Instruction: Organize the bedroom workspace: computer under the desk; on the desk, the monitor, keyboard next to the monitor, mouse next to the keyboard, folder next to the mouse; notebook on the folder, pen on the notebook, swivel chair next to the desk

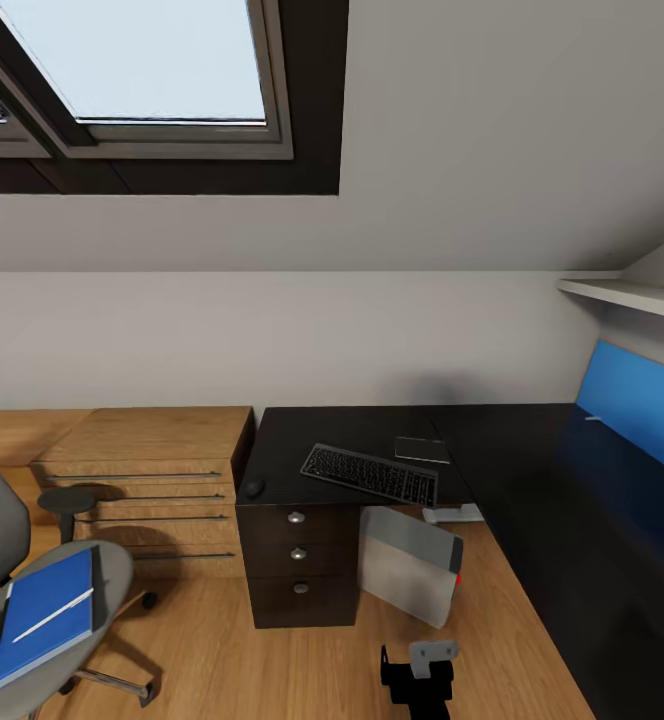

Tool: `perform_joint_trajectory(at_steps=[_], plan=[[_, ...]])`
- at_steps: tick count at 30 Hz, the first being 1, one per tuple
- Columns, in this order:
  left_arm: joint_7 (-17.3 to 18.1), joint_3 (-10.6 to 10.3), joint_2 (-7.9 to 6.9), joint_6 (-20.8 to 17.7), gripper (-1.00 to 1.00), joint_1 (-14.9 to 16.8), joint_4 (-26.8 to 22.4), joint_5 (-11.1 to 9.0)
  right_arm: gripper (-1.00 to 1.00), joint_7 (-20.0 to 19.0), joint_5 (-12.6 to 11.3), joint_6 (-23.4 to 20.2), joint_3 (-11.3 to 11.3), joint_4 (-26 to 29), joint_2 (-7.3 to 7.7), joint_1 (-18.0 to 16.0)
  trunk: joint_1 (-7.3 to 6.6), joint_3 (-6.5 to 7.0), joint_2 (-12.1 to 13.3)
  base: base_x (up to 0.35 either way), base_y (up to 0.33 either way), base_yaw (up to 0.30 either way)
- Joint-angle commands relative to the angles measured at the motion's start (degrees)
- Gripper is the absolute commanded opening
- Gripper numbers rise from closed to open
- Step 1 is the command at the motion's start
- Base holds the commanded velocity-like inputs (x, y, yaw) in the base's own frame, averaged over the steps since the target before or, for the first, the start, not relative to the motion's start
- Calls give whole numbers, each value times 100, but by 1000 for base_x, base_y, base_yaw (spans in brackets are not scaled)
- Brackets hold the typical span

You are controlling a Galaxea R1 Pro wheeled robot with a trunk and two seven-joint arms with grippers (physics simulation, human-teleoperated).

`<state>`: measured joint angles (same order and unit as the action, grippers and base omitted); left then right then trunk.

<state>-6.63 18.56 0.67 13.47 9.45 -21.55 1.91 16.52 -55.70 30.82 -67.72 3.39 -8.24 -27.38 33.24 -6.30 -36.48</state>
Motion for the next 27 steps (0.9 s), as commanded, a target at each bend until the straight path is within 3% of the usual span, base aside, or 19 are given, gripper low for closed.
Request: perform_joint_trajectory(at_steps=[1, 21, 24, 26, 27], plan=[[-14, 15, 3, 16, 100, 5, 2, 20, 100, 38, -20, 3, -49, 4, 0, -4, 2, -10, -8, 0, 0, 0], [-15, 14, 15, 16, 100, 5, 2, 20, 100, 79, 6, 107, -43, 198, -25, -6, 2, -10, -8, 0, 0, 0], [-14, 8, 50, 19, 100, 5, 2, 20, 100, 271, 16, 290, -12, 696, -19, -21, 2, -10, -8, 0, 0, 0], [-20, 3, 82, 22, 100, 5, 2, 25, 100, 589, 16, 372, 6, 1237, 54, -59, 2, -10, -8, 0, 0, 0], [-24, 1, 95, 23, 100, 5, 2, 23, 100, 874, 15, 358, 18, 1613, 167, -133, 2, -10, -8, 0, 0, 0]])
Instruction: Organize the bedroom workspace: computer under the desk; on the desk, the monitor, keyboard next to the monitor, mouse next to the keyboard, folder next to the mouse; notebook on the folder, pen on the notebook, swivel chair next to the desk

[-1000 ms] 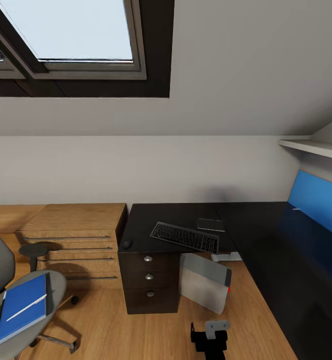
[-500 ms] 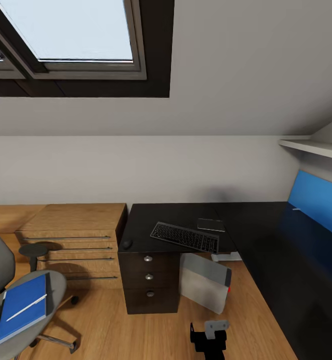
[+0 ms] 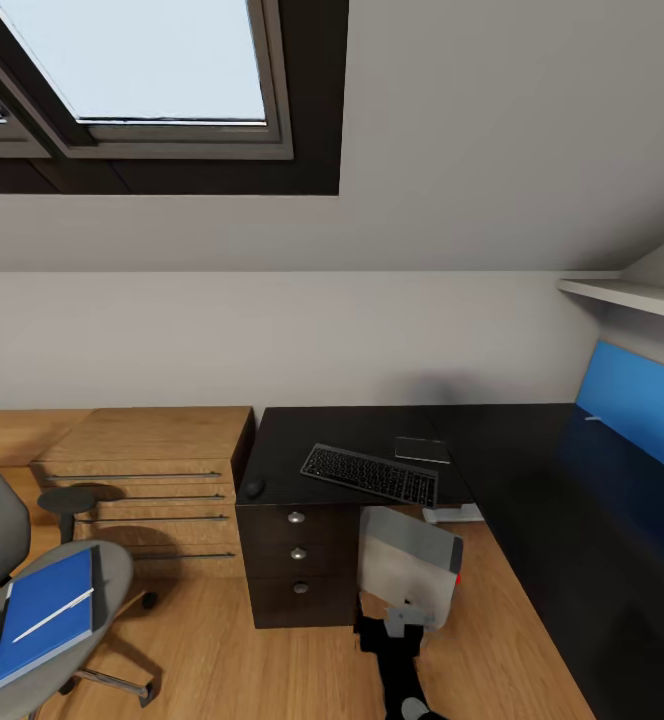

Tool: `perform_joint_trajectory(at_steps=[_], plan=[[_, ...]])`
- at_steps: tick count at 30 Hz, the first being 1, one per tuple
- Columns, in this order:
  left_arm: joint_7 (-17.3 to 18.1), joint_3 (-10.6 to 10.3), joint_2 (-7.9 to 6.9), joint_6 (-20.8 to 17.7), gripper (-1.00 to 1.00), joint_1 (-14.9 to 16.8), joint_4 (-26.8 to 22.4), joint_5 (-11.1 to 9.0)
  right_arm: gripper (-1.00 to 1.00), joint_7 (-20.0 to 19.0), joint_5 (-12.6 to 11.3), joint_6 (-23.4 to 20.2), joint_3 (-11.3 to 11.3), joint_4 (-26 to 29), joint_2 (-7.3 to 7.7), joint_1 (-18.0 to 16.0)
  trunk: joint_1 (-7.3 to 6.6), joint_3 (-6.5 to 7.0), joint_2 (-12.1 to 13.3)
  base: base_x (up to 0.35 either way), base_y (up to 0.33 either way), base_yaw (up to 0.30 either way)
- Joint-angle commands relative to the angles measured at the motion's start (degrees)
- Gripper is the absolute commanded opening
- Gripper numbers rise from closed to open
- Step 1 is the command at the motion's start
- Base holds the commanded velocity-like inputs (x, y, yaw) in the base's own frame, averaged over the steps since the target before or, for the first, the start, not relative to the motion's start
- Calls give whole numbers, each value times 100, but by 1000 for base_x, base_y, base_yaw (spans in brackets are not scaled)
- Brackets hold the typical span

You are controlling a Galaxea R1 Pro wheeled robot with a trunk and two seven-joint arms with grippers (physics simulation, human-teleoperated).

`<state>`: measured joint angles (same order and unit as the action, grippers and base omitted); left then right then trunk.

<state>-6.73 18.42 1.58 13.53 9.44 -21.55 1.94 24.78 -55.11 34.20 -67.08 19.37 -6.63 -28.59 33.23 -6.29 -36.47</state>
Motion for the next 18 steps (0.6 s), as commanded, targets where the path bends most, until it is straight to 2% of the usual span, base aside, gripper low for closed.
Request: perform_joint_trajectory(at_steps=[1, 2, 3, 6, 7, 9, 10, 11, 12, 13, 14, 16, 17, 18], plan=[[-15, 15, 8, 17, 100, 5, 1, 20, 100, 198, -43, -12, -39, 222, 76, -72, 2, -11, -9, 0, 0, 0], [-17, 13, 12, 15, 100, 5, 1, 19, 100, 348, -43, -64, -35, 456, 151, -143, 2, -11, -9, 0, 0, 0], [-18, 10, 15, 16, 100, 5, 1, 20, 100, 637, -43, -255, -28, 996, 313, -307, 2, -11, -9, 0, 0, 0], [-20, 7, 18, 22, 100, 5, 1, 22, 100, 1028, -42, -771, -14, 1906, 603, -561, 2, -11, -9, 0, 0, 0], [-20, 6, 21, 29, 100, 5, 1, 23, 100, 1264, -42, -1227, 18, 2539, 825, -705, 2, -11, -9, 0, 0, 0], [-19, 8, 23, 36, 100, 5, 1, 24, 100, 1468, -43, -1717, 123, 3159, 1046, -829, 2, -11, -9, 0, 0, 0], [-15, 10, 24, 42, 100, 5, 1, 25, 100, 1619, -45, -2217, 330, 3734, 1237, -930, 2, -11, -9, 0, 0, 0], [-13, 10, 25, 45, 100, 5, 1, 25, 100, 1673, -46, -2464, 469, 3988, 1313, -972, 2, -11, -9, 0, 0, 0], [-9, 11, 25, 49, 100, 5, 1, 26, 100, 1751, -50, -3007, 813, 4422, 1424, -1033, 2, -11, -9, 0, 0, 0], [-8, 12, 25, 52, 100, 5, 1, 26, 100, 1779, -50, -3246, 966, 4588, 1464, -1054, 2, -11, -9, 0, 0, 0], [-6, 9, 26, 57, 100, 5, 1, 26, 100, 1823, -53, -3937, 1329, 4902, 1531, -1096, 2, -11, -9, 49, 0, 0], [-5, 6, 23, 60, 100, 5, 1, 22, 100, 1842, -42, -4566, 1551, 4973, 1571, -1122, 2, -11, -9, 138, 0, 0], [-4, 6, 22, 60, 100, 5, 1, 21, 100, 1845, -37, -4656, 1582, 4959, 1579, -1125, 2, -11, -9, 207, 0, 0], [-4, 10, 21, 62, 100, 5, 1, 8, 100, 1862, 110, -4969, 1694, 4854, 1637, -1127, 2, -11, -9, 311, 0, 0]])
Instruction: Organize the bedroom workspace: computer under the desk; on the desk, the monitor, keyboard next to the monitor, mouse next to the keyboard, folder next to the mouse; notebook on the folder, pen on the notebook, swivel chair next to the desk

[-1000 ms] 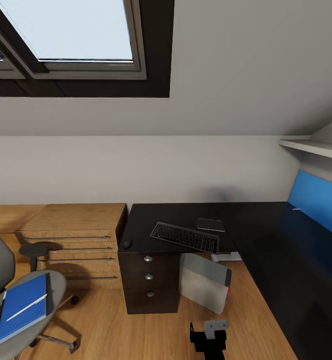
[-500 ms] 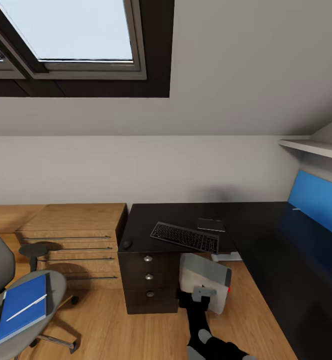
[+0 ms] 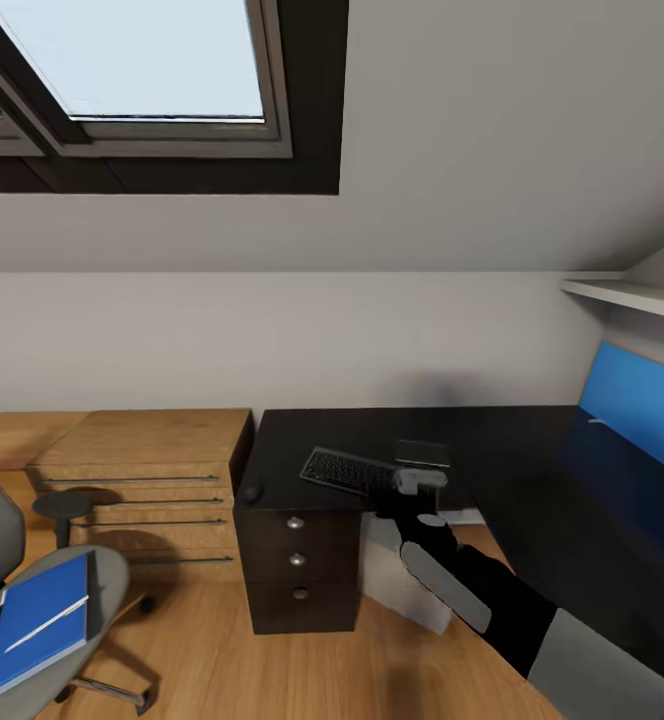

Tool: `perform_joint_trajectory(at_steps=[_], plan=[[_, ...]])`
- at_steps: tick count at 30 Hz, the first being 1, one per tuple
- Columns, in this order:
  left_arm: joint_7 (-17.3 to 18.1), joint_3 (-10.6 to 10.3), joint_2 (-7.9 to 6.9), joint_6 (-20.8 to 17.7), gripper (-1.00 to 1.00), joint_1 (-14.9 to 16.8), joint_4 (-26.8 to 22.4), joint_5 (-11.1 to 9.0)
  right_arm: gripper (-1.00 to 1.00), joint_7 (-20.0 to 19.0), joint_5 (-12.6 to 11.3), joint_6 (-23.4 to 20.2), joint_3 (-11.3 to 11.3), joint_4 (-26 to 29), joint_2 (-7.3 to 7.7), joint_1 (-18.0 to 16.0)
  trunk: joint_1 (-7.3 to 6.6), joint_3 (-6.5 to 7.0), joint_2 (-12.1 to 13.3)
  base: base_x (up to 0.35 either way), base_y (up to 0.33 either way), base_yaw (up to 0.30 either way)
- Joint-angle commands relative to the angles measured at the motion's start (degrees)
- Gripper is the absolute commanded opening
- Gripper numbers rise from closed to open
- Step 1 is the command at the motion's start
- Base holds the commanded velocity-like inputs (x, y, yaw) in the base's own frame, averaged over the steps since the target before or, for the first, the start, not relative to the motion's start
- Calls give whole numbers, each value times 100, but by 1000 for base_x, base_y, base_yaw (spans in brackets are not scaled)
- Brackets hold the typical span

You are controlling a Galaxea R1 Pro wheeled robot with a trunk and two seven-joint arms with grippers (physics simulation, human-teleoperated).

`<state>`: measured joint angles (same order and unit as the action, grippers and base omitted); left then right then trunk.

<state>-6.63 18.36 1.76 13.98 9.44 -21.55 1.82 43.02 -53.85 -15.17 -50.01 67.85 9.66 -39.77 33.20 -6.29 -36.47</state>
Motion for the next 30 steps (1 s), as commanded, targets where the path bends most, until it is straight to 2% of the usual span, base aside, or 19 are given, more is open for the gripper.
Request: perform_joint_trajectory(at_steps=[1, 3, 4, 5, 9, 14, 22, 30], plan=[[-14, 16, 3, 17, 100, 5, 2, 20, 100, 43, 24, -39, -10, 10, 10, -9, 5, -10, -9, 313, 0, 0], [-14, 17, 2, 17, 100, 5, 2, 20, 100, 54, 156, -56, -8, 26, 12, -3, 5, -10, -9, 317, 0, 0], [-20, 18, 0, 21, 100, 5, 2, 20, 100, 63, 308, -75, -9, 60, 15, 3, 5, -10, -9, 322, 0, 0], [-21, 18, 0, 22, 100, 5, 2, 20, 100, 64, 323, -78, -9, 64, 16, 3, 5, -10, -9, 323, 0, 0], [-44, 16, 3, 29, 100, 5, -5, 26, 100, 31, 345, -76, -5, 64, 37, 11, 5, -10, -9, 323, 0, 0], [-56, 18, 0, 210, 100, 5, -7, 13, 100, -430, 358, -74, -2, 31, 60, 13, 5, -10, -9, 323, 0, 0], [-58, 18, 0, 265, 100, 5, -7, 7, 100, -971, 366, -73, 0, -61, 135, 13, 5, -10, -9, 323, 0, 0], [-58, 18, 0, 279, 100, 5, -7, 3, 100, -1303, 385, 17, 5, -336, 142, 13, 5, -10, -9, 304, 0, 0]])
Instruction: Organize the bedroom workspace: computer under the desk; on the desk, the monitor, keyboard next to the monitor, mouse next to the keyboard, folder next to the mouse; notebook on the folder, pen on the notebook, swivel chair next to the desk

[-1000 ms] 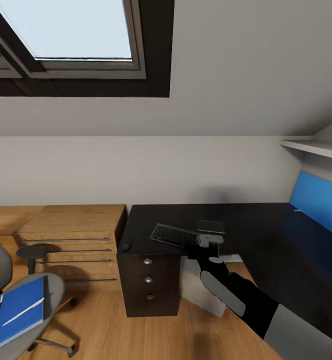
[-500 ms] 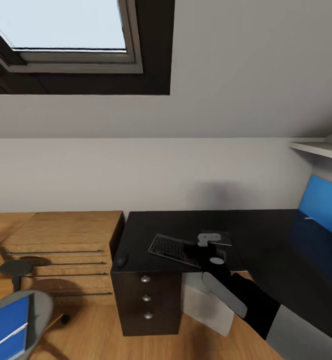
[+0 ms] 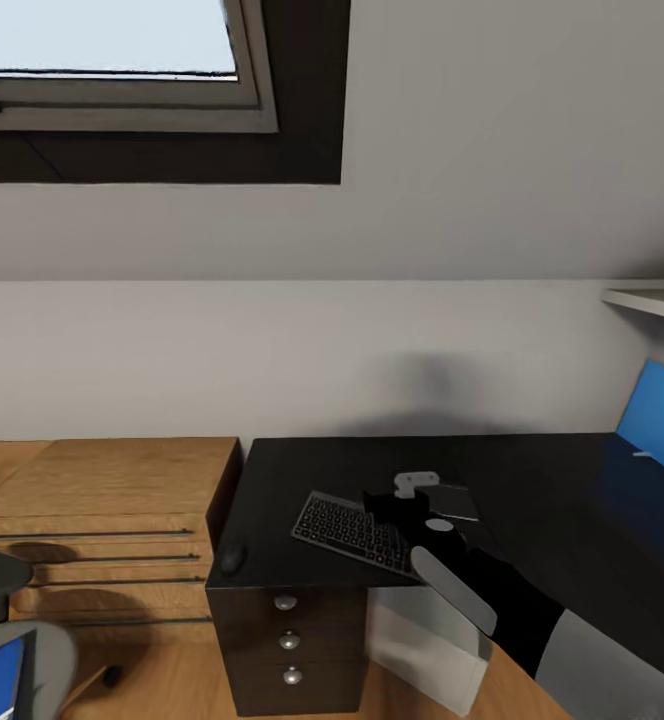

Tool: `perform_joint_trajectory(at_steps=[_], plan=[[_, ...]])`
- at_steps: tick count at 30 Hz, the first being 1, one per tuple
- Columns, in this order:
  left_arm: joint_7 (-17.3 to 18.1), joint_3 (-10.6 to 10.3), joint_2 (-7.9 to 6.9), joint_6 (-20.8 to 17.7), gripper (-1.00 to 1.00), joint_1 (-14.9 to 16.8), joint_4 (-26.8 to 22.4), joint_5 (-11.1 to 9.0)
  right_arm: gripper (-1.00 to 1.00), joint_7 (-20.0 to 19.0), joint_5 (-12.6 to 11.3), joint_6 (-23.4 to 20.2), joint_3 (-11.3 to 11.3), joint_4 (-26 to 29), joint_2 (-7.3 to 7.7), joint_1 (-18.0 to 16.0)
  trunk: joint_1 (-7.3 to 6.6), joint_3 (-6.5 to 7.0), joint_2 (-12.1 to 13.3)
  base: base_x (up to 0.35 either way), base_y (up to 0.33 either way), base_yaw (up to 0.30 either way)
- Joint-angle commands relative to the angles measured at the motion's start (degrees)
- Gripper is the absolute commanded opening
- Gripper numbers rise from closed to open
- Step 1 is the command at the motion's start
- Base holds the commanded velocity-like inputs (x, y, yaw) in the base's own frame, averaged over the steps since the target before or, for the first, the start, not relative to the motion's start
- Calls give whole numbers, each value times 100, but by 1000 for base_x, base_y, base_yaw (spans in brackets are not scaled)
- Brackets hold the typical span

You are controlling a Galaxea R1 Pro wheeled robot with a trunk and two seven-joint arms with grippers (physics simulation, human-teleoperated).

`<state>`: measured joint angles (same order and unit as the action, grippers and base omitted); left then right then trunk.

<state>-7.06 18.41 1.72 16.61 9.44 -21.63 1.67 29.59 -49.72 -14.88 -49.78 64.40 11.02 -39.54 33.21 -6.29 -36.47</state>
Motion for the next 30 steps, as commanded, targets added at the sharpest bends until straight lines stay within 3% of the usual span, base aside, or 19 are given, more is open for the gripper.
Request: perform_joint_trajectory(at_steps=[1, 5, 8, 10, 11, 14, 15, 17, 22, 30], plan=[[-12, 14, 2, 17, 100, 5, 1, 18, 100, -62, -26, 42, -17, -65, 3, -10, 4, -10, -8, 210, 0, 0], [-2, 26, -15, 13, 100, 5, 1, 12, 100, -455, -15, 218, -10, -346, -11, -10, 4, -10, -8, 107, 0, 0], [1, 57, -144, -5, 100, 5, 1, -7, 100, -1351, -14, 454, 14, -1285, -79, -15, 4, -10, -8, 195, 0, 0], [6, 64, -211, -11, 100, 5, 1, -56, 100, -1678, -13, 497, 17, -1606, -134, -23, 4, -10, -8, 290, 0, 0], [38, 79, -276, -19, 100, 5, 1, -285, 100, -1929, -12, 599, 19, -1922, -215, -32, 4, -10, -8, 245, 0, 0], [148, 87, -356, -28, 100, 5, 1, -636, 100, -2034, -12, 722, 20, -2105, -270, -40, 4, -10, -8, 178, 0, 0], [306, 91, -495, -35, 100, 5, 1, -1017, 100, -2077, -12, 780, 20, -2214, -294, -43, 4, -10, -8, 103, 0, 0], [420, 92, -592, -44, 100, 5, 1, -1309, 100, -2088, -12, 800, 21, -2290, -304, -44, 4, -10, -8, 68, 0, 0], [565, 89, -696, -52, 100, 5, 1, -1802, 100, -2098, -12, 824, 21, -2596, -395, -53, 4, -10, -8, 25, 0, 0], [581, 99, -756, -52, 100, 5, -5, -1875, 100, -2105, -12, 812, 21, -2683, -490, -54, 4, -10, -8, 31, 0, 0]])
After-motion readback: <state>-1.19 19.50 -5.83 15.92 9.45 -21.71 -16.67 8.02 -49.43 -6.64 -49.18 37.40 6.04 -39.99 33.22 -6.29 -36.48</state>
